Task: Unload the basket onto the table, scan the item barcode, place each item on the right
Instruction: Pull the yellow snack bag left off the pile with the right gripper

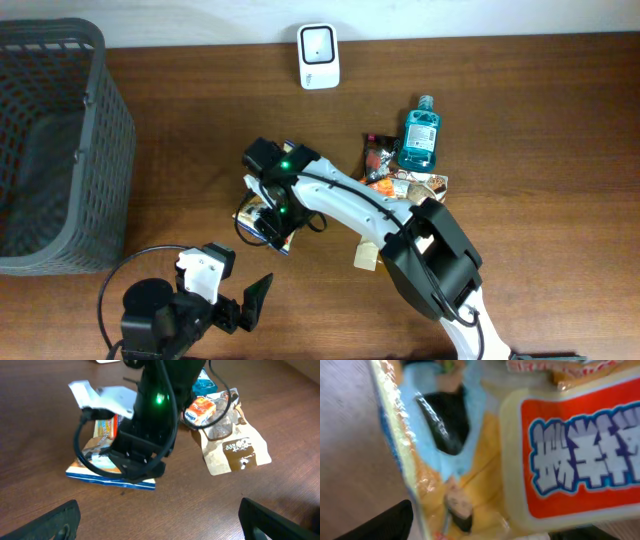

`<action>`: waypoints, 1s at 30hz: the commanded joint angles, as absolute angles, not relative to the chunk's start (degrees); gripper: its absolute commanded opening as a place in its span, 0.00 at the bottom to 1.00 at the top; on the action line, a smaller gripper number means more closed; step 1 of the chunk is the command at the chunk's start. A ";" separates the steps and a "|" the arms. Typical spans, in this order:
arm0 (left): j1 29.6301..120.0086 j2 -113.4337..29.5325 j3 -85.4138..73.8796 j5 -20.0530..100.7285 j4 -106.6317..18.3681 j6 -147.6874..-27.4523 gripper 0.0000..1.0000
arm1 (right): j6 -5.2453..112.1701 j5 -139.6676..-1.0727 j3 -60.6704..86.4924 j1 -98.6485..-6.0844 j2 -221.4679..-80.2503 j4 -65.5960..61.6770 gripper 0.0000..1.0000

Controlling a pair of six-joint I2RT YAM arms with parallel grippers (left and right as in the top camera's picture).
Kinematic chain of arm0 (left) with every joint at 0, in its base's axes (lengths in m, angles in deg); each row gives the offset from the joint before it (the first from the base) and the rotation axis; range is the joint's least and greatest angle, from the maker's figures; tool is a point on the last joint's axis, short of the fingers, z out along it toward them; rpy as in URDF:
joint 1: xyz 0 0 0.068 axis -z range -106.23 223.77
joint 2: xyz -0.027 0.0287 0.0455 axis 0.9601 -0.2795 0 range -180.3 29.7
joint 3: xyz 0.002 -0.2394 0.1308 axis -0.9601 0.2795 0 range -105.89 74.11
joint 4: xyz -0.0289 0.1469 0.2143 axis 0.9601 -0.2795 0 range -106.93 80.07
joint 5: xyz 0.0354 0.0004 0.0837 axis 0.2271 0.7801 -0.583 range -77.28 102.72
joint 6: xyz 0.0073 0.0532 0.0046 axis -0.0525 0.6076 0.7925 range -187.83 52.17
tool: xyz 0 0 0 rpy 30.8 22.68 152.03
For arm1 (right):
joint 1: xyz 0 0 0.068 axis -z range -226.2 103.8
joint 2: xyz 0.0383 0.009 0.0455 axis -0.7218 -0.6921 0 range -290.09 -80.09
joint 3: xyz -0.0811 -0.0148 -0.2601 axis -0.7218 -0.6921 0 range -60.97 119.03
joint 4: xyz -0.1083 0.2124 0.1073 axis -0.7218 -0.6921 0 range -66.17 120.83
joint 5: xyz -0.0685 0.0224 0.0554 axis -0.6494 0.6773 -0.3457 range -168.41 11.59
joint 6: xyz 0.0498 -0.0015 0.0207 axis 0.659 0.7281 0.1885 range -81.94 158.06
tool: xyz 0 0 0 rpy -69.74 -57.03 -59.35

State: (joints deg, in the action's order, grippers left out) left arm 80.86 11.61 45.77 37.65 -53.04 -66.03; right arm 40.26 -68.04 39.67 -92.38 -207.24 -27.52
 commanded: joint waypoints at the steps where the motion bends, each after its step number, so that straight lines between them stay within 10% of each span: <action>1: 80.62 11.98 45.95 38.24 -52.95 -65.18 0.99 | 45.38 -69.83 36.64 -92.70 -207.22 -24.22 0.74; 6: 80.62 11.98 45.95 38.24 -52.95 -65.18 0.99 | 48.85 -72.24 35.35 -92.75 -207.22 -20.51 0.61; 14: 80.62 11.98 45.95 38.24 -52.95 -65.18 0.99 | 53.77 -73.33 36.27 -92.59 -207.20 -19.54 0.04; 30: 80.62 11.98 45.95 38.24 -52.95 -65.18 0.99 | 55.08 -66.49 68.64 -86.26 -207.11 -47.30 0.04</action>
State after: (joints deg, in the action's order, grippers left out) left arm 80.86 11.59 45.77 37.65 -53.04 -66.03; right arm 54.62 -71.06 61.23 -87.89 -207.96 -44.26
